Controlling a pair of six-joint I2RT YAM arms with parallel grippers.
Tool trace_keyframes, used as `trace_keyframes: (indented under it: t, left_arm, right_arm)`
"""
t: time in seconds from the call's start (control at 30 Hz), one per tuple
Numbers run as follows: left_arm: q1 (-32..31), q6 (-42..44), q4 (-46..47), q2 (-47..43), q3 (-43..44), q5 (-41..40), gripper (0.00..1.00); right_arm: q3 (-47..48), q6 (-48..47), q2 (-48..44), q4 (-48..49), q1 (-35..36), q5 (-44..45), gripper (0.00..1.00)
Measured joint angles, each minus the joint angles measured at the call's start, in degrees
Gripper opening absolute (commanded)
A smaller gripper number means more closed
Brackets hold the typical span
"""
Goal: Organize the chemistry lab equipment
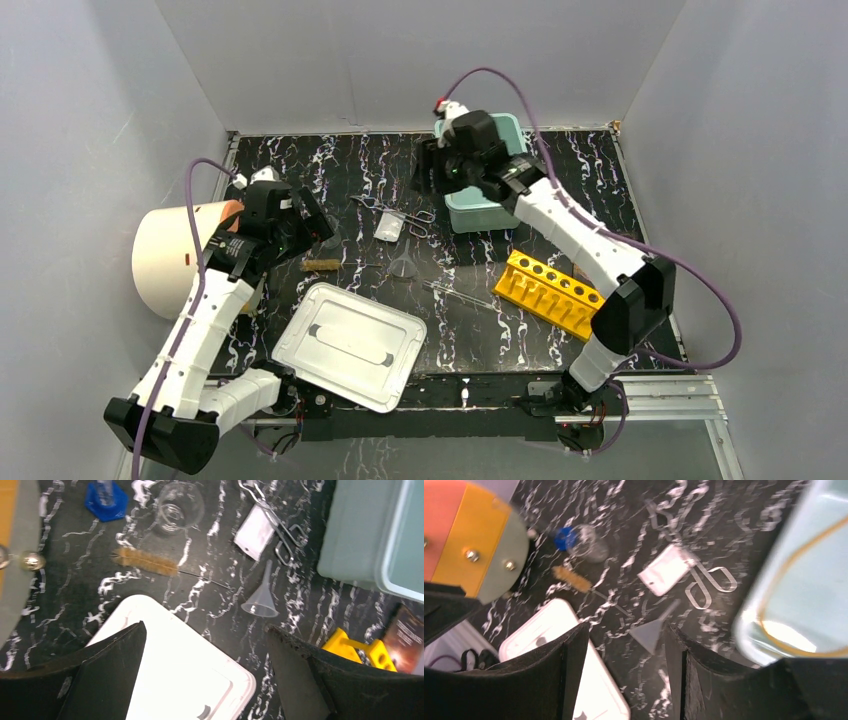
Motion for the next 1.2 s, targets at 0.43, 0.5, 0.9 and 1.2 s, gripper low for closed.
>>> trace_keyframes:
  t: [0.43, 0.5, 0.9, 1.2]
  left_arm:
    - [0.00, -3.30, -8.96, -3.72, 19.19, -19.43, 0.98]
    - [0.00, -2.56, -9.46, -4.31, 22.08, -21.05, 0.98]
    - [0.00, -0.26, -8.52, -5.53, 24.28, -18.60, 0.98]
    - [0.00, 1.07, -6.91, -8.94, 22.12, -17.49, 0.98]
  right_arm:
    - [6.19, 0.79, 21.49, 3.69, 15.28, 3.72, 0.99]
    - [10.82, 0.13, 25.53, 3.23, 16.50, 5.55, 0.99]
    - [54.03, 1.25, 54.90, -8.28, 20.44, 13.79, 0.97]
    - [55.30, 2.01, 59.14, -10.69, 20.39, 15.06, 0.92]
